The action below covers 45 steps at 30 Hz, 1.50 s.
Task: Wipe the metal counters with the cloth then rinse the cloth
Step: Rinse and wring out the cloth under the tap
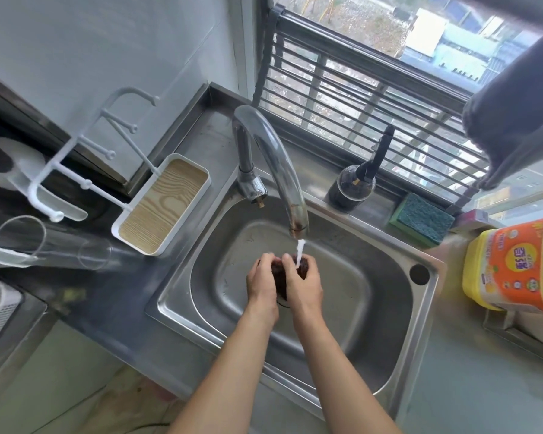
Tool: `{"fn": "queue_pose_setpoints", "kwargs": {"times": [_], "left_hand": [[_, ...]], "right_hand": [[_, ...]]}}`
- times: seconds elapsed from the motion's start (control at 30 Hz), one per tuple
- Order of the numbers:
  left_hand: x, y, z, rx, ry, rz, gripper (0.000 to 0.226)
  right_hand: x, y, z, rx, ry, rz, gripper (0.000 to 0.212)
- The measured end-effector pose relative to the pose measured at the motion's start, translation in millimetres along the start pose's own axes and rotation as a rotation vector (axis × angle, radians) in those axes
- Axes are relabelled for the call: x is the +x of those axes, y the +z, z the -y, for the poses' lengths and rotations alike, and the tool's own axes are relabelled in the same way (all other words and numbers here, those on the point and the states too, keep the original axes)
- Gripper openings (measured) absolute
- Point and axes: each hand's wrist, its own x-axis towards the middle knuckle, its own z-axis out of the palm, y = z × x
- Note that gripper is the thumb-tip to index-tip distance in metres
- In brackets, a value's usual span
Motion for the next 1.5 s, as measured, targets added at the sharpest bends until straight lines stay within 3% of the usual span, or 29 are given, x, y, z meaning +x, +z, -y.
{"fn": "queue_pose_setpoints", "kwargs": {"times": [0.07,0.13,0.23,0.3,0.37,0.43,0.5,0.6,0.7,0.77,0.9,0.93,1.0,1.1,1.17,1.23,1.3,1.43,1.5], "left_hand": [[-0.7,-1.9,-0.1,0.025,0.087,-0.05,0.017],[4.8,-10.7,1.1,0.114,0.261,-0.122,0.008],[10.9,-19.9,5.3,0.437,0.496,-0.097,0.029],[10.8,-15.4,11.6,0.499,0.43,-0.002,0.036],[10.7,-7.5,17.2,0.393,0.237,0.062,0.044],[18.4,-5.5,25.2,0.361,0.171,0.051,0.046],[20.5,-6.6,29.6,0.426,0.217,0.015,0.037],[20.9,-6.5,36.5,0.489,0.407,-0.032,0.013],[20.0,-6.7,40.2,0.585,0.64,-0.029,0.018],[23.0,-12.3,39.1,0.71,0.786,0.008,0.019],[24.7,-30.6,32.8,0.897,1.064,0.177,0.027],[20.5,-30.4,31.9,0.892,1.061,0.162,0.029],[18.3,-25.6,33.3,0.738,0.89,0.081,0.033],[30.4,-20.1,32.0,0.258,0.364,0.042,0.068],[41.1,-21.1,34.4,0.011,0.121,0.086,0.086],[28.5,-15.1,31.7,-0.07,0.091,0.123,0.073],[22.1,-10.1,38.8,-0.013,0.156,0.162,0.068],[26.4,-13.5,43.6,0.165,0.304,0.065,0.051],[27.2,-16.2,37.0,0.241,0.407,0.108,0.033]], "right_hand": [[4.5,-3.7,2.1,-0.033,0.057,0.021,0.022],[13.3,-11.4,4.6,0.025,0.097,-0.078,0.02],[17.6,-20.1,6.1,0.274,0.146,-0.185,0.01],[9.7,-16.0,4.6,0.367,0.128,-0.071,0.01],[0.2,-9.6,1.3,0.432,0.1,0.063,0.013],[-2.8,-5.0,-7.7,0.455,0.105,0.077,0.02],[0.2,-1.8,-18.1,0.435,0.113,0.006,0.017],[4.2,1.0,-24.8,0.363,0.172,0.082,0.013],[8.7,6.7,-28.2,0.221,0.175,0.197,0.027],[13.9,8.0,-26.4,0.065,0.106,0.094,0.037],[27.3,0.8,-15.2,-0.036,0.077,-0.178,0.033],[30.8,-1.9,-12.6,-0.003,0.095,-0.221,0.033],[32.3,-1.2,-10.7,0.106,0.102,-0.117,0.032],[13.9,11.2,-21.6,0.229,0.024,0.157,0.033],[2.5,17.5,-34.4,0.176,-0.11,0.177,0.04],[3.3,20.3,-43.7,0.056,-0.226,0.09,0.036],[9.5,21.2,-39.6,-0.001,-0.217,0.005,0.026],[23.5,22.8,-24.0,-0.168,-0.141,-0.027,0.033],[34.3,16.8,-18.1,-0.148,0.026,-0.108,0.04]]}}
